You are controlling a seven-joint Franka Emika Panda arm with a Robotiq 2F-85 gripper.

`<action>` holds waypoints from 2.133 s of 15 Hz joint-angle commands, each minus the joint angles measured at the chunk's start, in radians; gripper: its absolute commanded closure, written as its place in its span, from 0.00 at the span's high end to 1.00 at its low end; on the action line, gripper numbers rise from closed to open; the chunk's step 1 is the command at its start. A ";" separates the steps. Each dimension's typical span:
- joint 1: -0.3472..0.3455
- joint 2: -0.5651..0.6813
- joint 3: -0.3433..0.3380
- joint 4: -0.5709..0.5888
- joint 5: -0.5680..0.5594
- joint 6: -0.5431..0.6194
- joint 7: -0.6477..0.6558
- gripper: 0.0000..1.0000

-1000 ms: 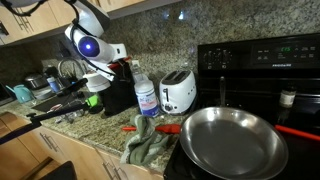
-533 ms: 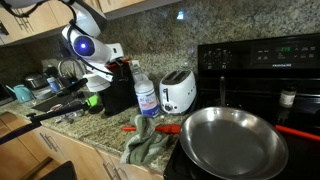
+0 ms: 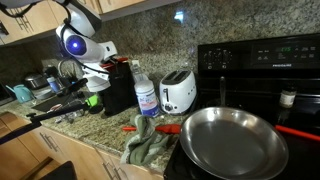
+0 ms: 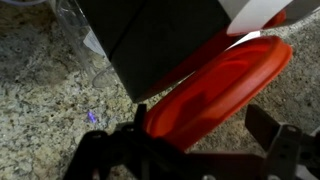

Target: Put the red lid on top of the coffee maker

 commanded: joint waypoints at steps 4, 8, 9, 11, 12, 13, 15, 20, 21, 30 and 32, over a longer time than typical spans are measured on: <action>0.055 0.007 -0.066 0.038 0.117 0.037 -0.182 1.00; 0.108 -0.011 -0.112 0.036 0.218 0.054 -0.347 1.00; 0.122 -0.016 -0.133 0.042 0.166 0.054 -0.303 1.00; 0.135 -0.013 -0.156 0.053 0.168 0.059 -0.309 1.00; 0.140 -0.010 -0.164 0.057 0.168 0.061 -0.306 1.00; 0.147 -0.008 -0.176 0.061 0.167 0.062 -0.304 1.00; 0.136 -0.014 -0.156 0.050 0.167 0.061 -0.287 1.00; 0.044 -0.009 -0.003 0.006 -0.016 0.018 -0.045 1.00; 0.013 -0.015 0.051 -0.012 -0.060 0.017 0.014 1.00; -0.016 -0.033 0.082 -0.040 -0.075 0.010 0.041 1.00; -0.016 -0.033 0.082 -0.040 -0.075 0.010 0.041 1.00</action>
